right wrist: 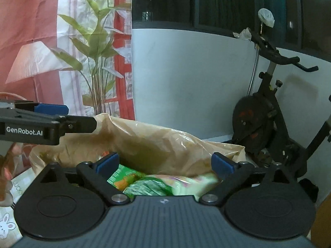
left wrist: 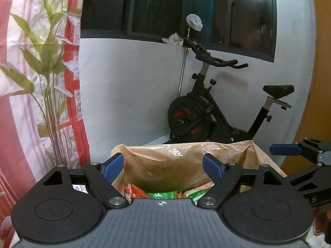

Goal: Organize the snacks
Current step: 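Carry both bags over the box and release them inside, then move both tools back from the box toward the remaining snacks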

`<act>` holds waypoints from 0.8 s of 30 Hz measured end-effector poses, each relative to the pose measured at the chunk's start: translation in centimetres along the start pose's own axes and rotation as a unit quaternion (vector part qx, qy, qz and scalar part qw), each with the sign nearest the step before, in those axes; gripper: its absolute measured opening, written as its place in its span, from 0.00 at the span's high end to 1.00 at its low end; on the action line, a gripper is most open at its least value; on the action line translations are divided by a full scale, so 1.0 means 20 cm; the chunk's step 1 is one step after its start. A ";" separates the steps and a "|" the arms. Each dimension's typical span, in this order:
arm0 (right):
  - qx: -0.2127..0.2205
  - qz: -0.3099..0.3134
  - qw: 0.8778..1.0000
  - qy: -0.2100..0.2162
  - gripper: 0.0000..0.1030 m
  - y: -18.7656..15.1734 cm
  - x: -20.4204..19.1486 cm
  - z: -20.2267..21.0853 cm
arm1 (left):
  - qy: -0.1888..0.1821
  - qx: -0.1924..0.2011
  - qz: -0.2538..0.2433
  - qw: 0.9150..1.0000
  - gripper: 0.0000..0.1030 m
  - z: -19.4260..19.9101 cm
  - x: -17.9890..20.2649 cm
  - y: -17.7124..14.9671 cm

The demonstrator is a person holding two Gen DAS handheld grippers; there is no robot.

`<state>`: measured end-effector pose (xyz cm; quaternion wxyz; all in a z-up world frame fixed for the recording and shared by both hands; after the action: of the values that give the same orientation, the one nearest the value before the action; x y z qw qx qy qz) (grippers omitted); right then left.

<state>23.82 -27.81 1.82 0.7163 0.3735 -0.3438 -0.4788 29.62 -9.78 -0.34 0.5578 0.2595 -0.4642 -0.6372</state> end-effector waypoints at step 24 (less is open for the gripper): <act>0.026 -0.022 0.999 0.007 0.07 -0.48 -0.28 0.71 | 0.051 -0.024 0.025 0.998 0.17 0.74 -0.34 -0.52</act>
<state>5.95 -28.03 -0.32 0.6982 0.4023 -0.3431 -0.4827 13.81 0.63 -4.39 0.6022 0.2665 -0.4261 -0.6203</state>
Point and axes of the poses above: each gripper's, at about its wrist camera, not at the fingertips, and z roughly against the way its jaws point, x to its right, y to its top, the point moved 4 cm from there along -z, roughly the way its jaws point, and after that the axes turned 9 degrees about z, right-handed, at the moved point
